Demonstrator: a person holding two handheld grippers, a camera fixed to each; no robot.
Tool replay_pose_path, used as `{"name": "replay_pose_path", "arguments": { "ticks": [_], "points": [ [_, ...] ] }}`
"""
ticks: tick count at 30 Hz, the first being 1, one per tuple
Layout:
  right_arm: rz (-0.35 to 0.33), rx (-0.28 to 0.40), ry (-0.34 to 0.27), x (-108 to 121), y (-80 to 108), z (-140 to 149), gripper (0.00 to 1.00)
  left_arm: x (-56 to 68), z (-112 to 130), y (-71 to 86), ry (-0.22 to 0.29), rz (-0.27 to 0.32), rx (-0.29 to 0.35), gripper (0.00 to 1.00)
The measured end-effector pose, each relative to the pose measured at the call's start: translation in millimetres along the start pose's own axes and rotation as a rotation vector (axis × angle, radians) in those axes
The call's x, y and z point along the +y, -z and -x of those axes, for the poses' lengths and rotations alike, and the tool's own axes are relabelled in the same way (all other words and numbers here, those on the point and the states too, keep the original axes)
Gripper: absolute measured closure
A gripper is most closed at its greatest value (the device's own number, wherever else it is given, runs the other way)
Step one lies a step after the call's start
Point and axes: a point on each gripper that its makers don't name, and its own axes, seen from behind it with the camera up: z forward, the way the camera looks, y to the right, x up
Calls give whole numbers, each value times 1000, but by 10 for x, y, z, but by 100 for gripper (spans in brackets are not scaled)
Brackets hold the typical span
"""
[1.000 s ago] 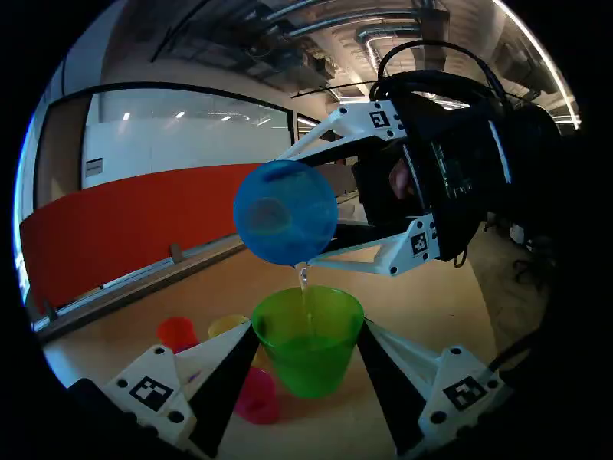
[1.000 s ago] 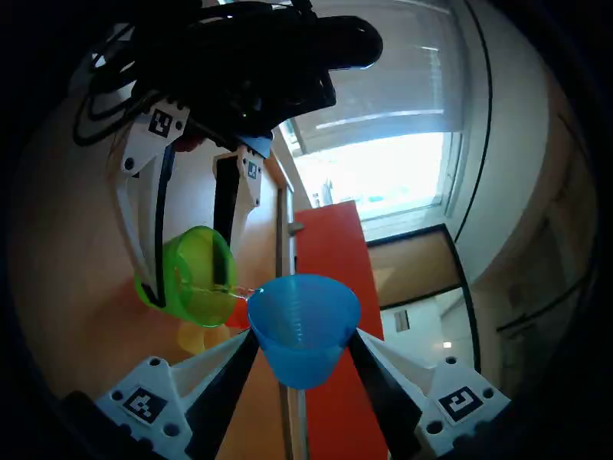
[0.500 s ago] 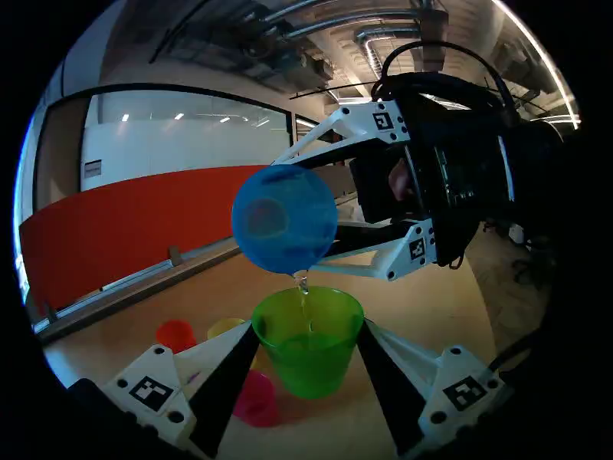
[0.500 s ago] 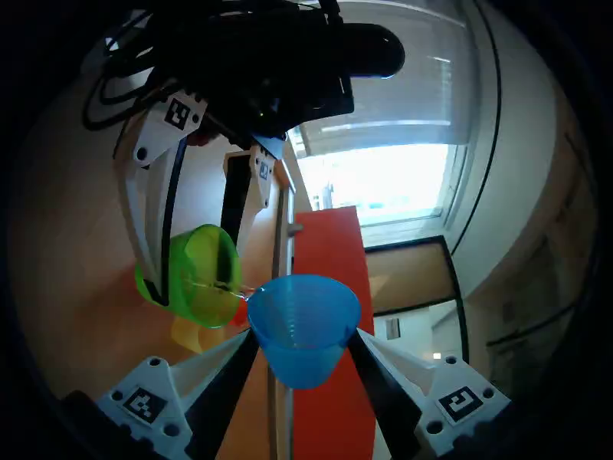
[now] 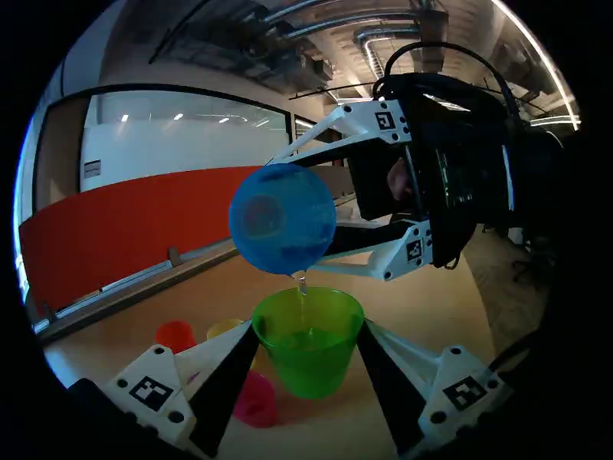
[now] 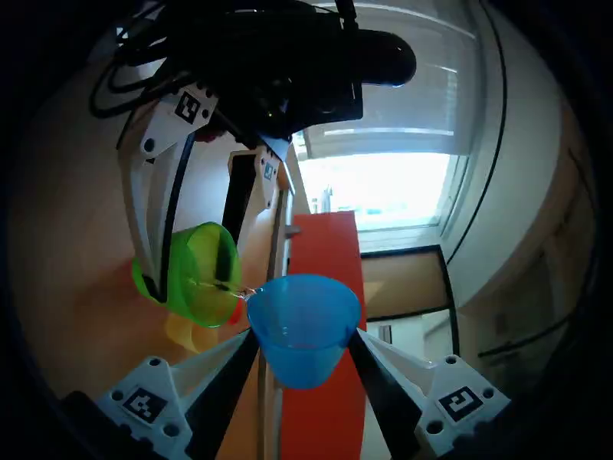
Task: Pour water
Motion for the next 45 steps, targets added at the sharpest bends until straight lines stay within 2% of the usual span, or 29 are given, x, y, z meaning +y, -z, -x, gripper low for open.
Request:
{"name": "replay_pose_path", "arguments": {
  "ticks": [21, 30, 45],
  "points": [
    [26, -1, 62, 28, 2, -56, 14, 4, -25, -4, 11, 3, 5, 14],
    [34, -5, 117, 16, 47, -96, 14, -2, -53, 2, 15, 3, 11, 14],
    [39, -1, 142, 1, 120, -144, 14, -4, -60, -4, 13, 0, 11, 14]
  ]
}}
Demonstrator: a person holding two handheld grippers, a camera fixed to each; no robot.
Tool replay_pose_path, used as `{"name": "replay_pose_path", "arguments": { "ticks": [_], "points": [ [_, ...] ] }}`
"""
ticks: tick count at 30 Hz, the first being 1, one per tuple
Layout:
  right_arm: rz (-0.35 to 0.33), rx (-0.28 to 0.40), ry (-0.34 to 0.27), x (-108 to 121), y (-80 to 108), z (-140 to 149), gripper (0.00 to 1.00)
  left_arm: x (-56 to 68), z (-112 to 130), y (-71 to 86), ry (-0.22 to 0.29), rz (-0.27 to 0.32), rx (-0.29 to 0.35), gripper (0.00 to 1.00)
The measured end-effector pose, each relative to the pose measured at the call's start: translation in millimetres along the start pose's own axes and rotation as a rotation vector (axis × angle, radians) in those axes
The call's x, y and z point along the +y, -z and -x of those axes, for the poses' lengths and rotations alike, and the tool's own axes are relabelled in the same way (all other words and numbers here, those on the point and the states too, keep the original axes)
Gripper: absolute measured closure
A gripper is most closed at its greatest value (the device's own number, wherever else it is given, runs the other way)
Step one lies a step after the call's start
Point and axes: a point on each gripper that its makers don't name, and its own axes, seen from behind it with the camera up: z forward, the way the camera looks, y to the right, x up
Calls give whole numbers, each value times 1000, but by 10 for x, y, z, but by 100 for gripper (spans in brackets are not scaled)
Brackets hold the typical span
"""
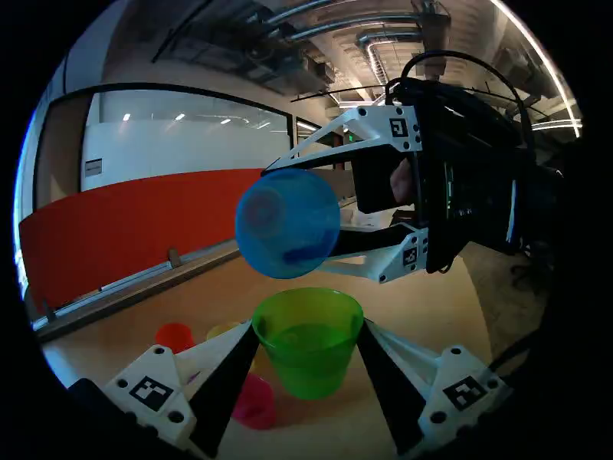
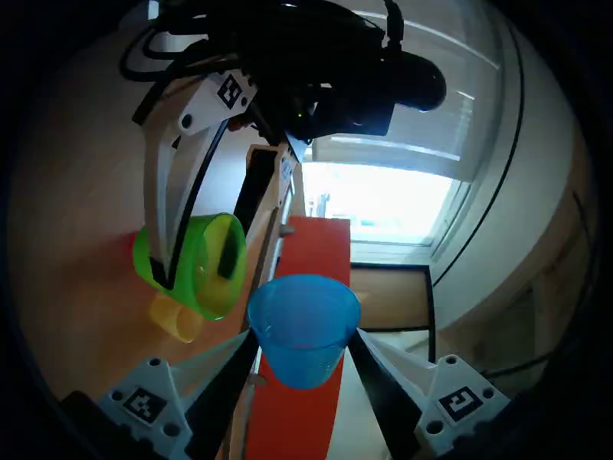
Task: Pour water
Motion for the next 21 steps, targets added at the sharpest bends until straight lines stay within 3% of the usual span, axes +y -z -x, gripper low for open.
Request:
{"name": "replay_pose_path", "arguments": {
  "ticks": [9, 13, 21],
  "points": [
    [-3, 5, -40, -17, -23, 32, 14, -9, 14, 9, 1, -5, -1, 14],
    [-6, 9, -116, -22, -53, 68, 14, -29, 9, 22, 3, -11, -1, 14],
    [-25, 19, -342, -37, -119, 155, 14, -83, -32, 73, 5, -26, 5, 14]
  ]
}}
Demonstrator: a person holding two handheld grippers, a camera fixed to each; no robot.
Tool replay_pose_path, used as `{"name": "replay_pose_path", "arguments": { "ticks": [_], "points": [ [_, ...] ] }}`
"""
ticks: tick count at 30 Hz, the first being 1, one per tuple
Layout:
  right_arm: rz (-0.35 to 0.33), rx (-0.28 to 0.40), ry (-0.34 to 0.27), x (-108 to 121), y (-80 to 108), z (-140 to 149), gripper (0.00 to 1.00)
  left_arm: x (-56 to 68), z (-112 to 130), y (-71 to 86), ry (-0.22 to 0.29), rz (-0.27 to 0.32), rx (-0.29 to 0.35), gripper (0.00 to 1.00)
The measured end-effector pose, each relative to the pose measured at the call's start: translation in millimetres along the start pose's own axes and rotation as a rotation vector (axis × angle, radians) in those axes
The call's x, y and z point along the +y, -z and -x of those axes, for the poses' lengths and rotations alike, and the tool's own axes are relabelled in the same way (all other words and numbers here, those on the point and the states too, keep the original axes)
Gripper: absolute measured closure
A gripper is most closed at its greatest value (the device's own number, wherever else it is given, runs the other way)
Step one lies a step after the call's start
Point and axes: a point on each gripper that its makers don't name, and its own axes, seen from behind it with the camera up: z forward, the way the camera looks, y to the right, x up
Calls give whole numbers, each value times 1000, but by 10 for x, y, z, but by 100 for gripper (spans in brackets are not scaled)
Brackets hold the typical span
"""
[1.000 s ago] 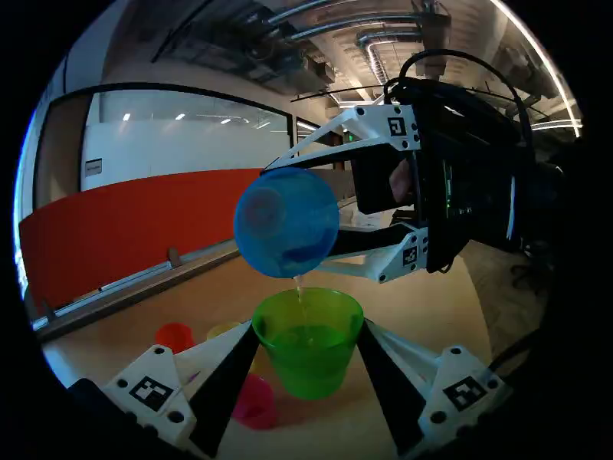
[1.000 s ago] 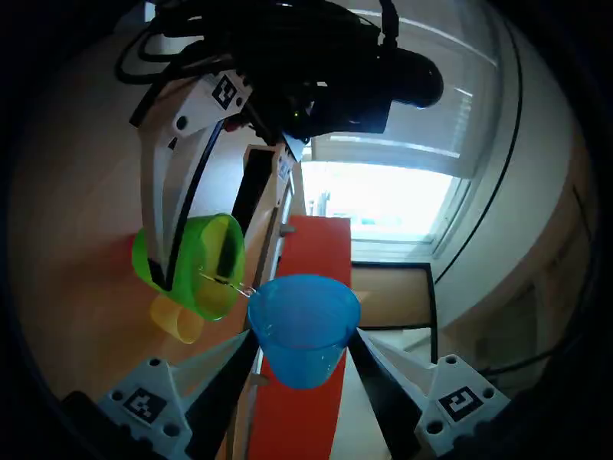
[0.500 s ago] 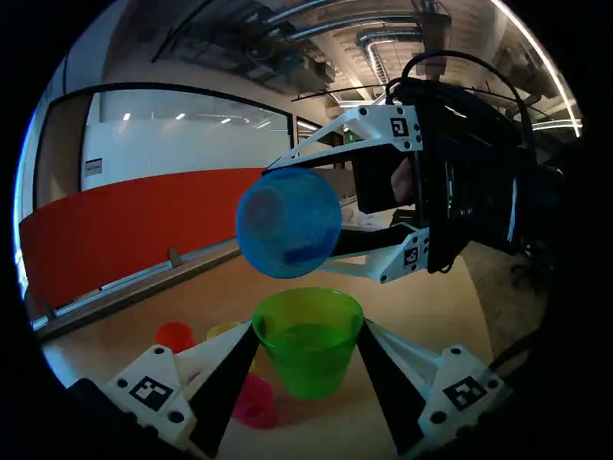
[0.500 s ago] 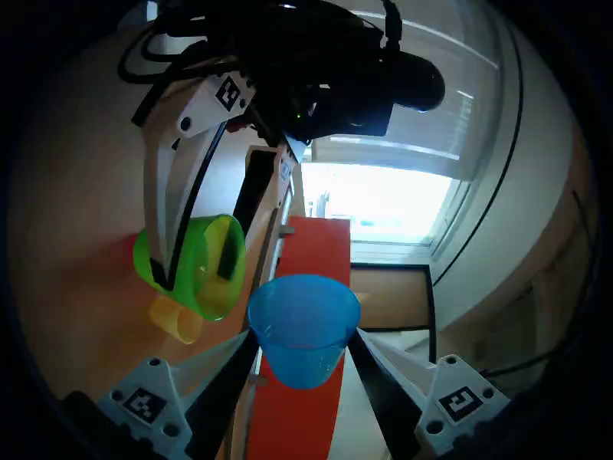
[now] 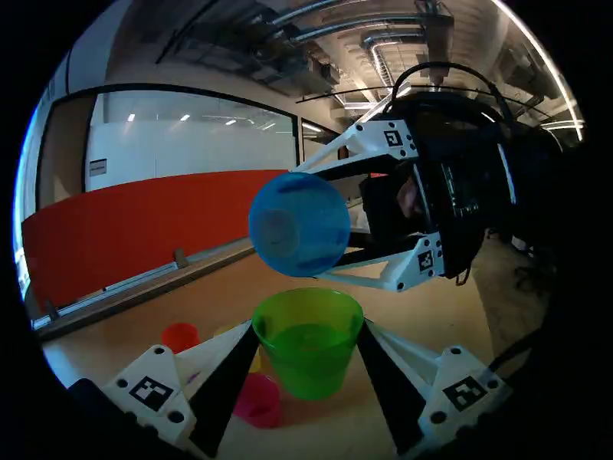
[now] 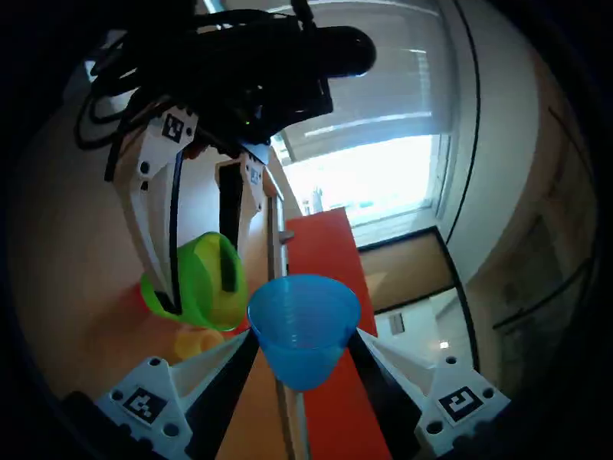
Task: Pour water
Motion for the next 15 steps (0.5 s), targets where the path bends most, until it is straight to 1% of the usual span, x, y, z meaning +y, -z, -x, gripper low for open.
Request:
{"name": "replay_pose_path", "arguments": {
  "ticks": [9, 15],
  "points": [
    [-19, -1, -269, -66, -16, 145, 14, -79, 6, 62, -4, -22, -5, 14],
    [-34, 3, -505, -112, -22, 219, 14, -144, 12, 119, -5, -42, -9, 14]
  ]
}}
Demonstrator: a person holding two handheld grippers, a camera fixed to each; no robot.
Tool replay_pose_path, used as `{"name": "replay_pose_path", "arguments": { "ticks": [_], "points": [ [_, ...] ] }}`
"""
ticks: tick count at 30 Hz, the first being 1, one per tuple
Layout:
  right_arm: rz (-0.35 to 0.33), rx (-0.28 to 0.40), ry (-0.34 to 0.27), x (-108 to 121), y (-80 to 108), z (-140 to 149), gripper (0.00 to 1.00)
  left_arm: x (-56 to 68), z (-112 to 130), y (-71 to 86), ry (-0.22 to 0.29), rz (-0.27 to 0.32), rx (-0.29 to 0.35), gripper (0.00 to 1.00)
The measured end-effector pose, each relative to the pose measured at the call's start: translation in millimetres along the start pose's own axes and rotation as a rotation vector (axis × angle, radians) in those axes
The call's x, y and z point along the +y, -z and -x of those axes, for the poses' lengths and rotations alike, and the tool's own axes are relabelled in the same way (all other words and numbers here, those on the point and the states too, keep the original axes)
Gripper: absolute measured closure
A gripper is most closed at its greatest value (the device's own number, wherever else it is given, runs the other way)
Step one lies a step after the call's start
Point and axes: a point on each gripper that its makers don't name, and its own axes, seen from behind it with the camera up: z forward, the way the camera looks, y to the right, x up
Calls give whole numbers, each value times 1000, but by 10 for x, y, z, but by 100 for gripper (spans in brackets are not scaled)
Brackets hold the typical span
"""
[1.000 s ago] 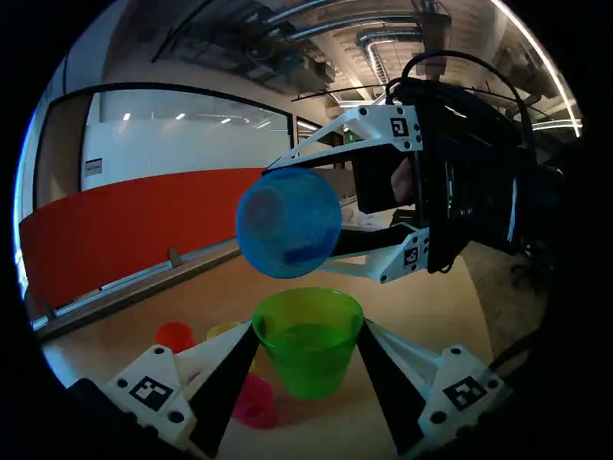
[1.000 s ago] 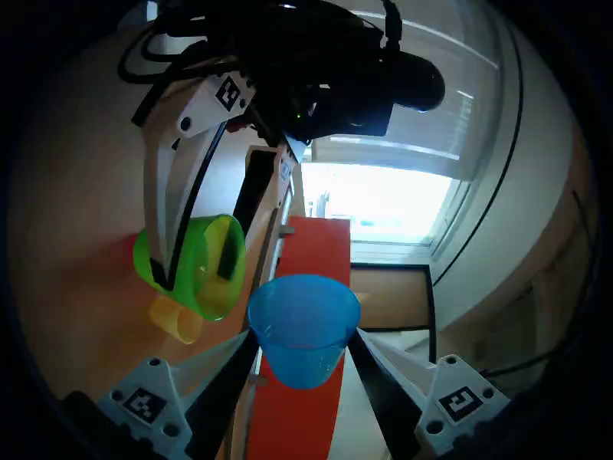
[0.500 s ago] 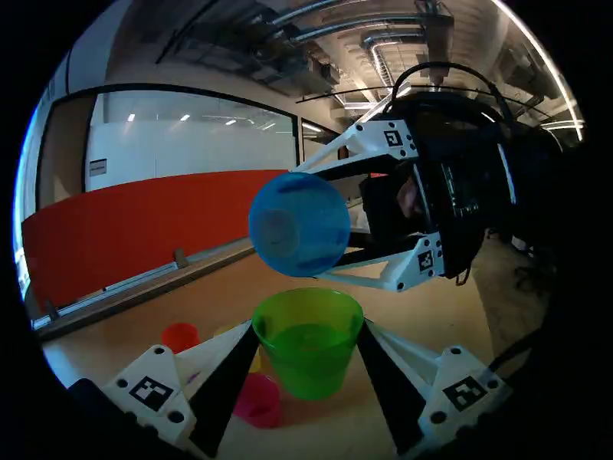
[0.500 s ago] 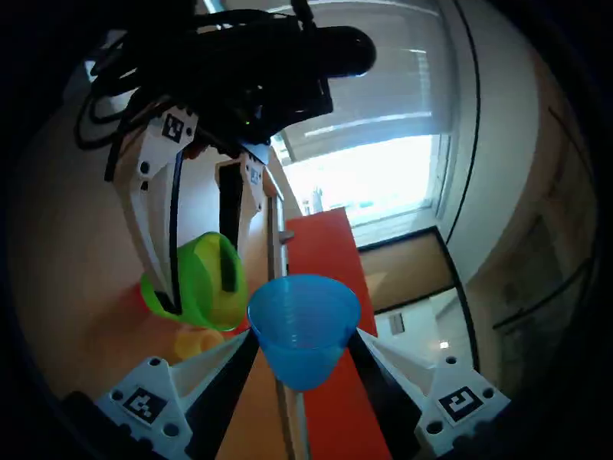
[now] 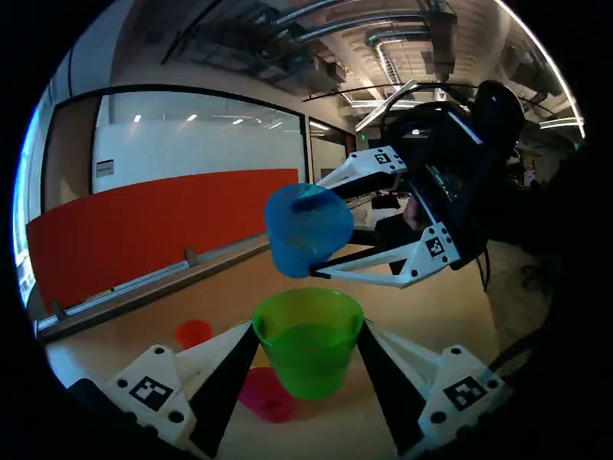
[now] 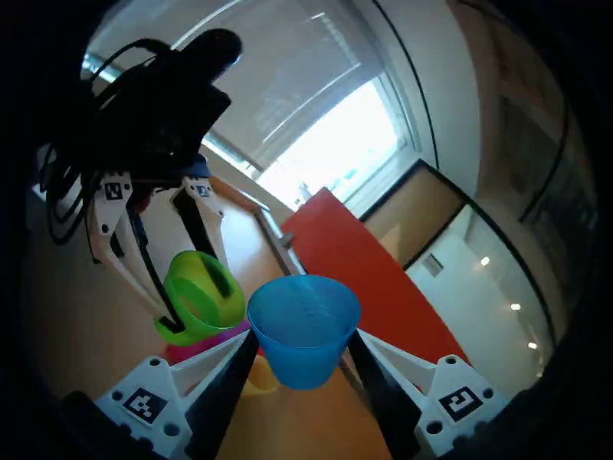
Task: Pour water
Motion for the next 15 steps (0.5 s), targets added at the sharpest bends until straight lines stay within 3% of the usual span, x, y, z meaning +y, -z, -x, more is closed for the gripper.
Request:
{"name": "replay_pose_path", "arguments": {
  "ticks": [9, 15],
  "points": [
    [-67, 2, -322, -132, -17, 118, 14, -142, 10, 99, 4, -39, -2, 14],
    [-92, -4, -437, -156, -19, 177, 14, -263, 18, 168, 15, -64, -5, 14]
  ]
}}
